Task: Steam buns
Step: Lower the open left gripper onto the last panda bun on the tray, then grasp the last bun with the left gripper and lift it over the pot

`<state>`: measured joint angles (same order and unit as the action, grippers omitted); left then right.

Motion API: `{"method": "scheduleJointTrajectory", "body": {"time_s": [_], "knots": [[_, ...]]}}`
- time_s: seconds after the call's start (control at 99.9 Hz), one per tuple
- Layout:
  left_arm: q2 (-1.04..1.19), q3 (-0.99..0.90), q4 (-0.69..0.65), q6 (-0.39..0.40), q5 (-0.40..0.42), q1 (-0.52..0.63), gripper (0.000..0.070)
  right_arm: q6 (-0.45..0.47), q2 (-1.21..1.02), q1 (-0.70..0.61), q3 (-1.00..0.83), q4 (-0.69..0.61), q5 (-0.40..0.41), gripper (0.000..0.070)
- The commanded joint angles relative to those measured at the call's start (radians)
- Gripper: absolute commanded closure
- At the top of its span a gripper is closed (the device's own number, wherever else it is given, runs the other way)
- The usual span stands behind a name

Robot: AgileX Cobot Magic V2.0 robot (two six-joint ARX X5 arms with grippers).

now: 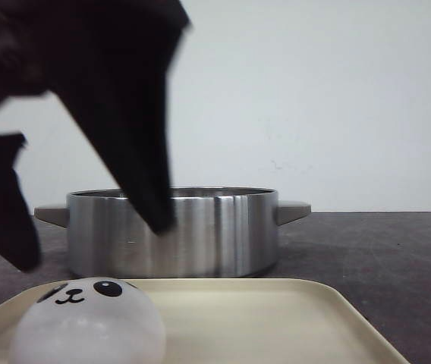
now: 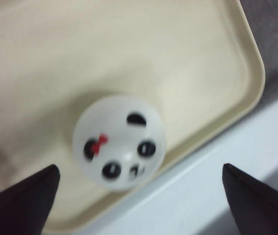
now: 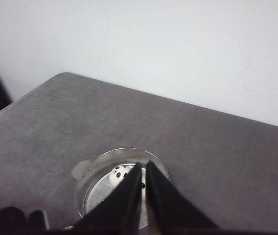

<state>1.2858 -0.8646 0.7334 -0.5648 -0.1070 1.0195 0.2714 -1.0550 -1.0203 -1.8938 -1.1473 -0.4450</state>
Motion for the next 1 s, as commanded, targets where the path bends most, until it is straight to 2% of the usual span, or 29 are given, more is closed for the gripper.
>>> {"method": "scheduleJointTrajectory", "body": {"time_s": [0.0, 0.29, 0.34, 0.391, 0.541, 0.621, 0.821, 0.991], "knots": [[0.042, -0.015, -0.028, -0.032, 0.005, 0.012, 0.0034, 0.017, -0.010, -0.011, -0.019, 0.009, -0.001, 0.0695], [0.182, -0.015, -0.033, -0.041, 0.004, 0.012, 0.0036, 0.017, -0.009, -0.011, -0.019, 0.002, 0.000, 0.0695], [0.197, -0.015, -0.033, -0.041, 0.006, 0.012, 0.0056, 0.017, -0.009, -0.011, -0.019, -0.005, 0.000, 0.0695], [0.209, -0.015, -0.033, -0.039, 0.007, 0.012, 0.0128, 0.017, -0.009, -0.011, -0.019, -0.012, 0.000, 0.0695], [0.225, -0.015, -0.019, -0.019, 0.007, 0.012, 0.0458, 0.017, -0.009, -0.011, -0.019, -0.027, 0.000, 0.0695], [0.225, -0.015, -0.018, 0.003, 0.006, 0.012, 0.0700, 0.018, -0.009, -0.011, -0.019, -0.032, 0.000, 0.0695], [0.203, -0.020, 0.003, 0.035, 0.005, 0.013, 0.0692, 0.021, -0.009, -0.011, -0.019, -0.040, 0.000, 0.0695], [0.068, -0.085, 0.048, 0.058, 0.002, 0.030, 0.0691, 0.021, -0.009, -0.011, -0.019, -0.051, -0.001, 0.0695]]}}
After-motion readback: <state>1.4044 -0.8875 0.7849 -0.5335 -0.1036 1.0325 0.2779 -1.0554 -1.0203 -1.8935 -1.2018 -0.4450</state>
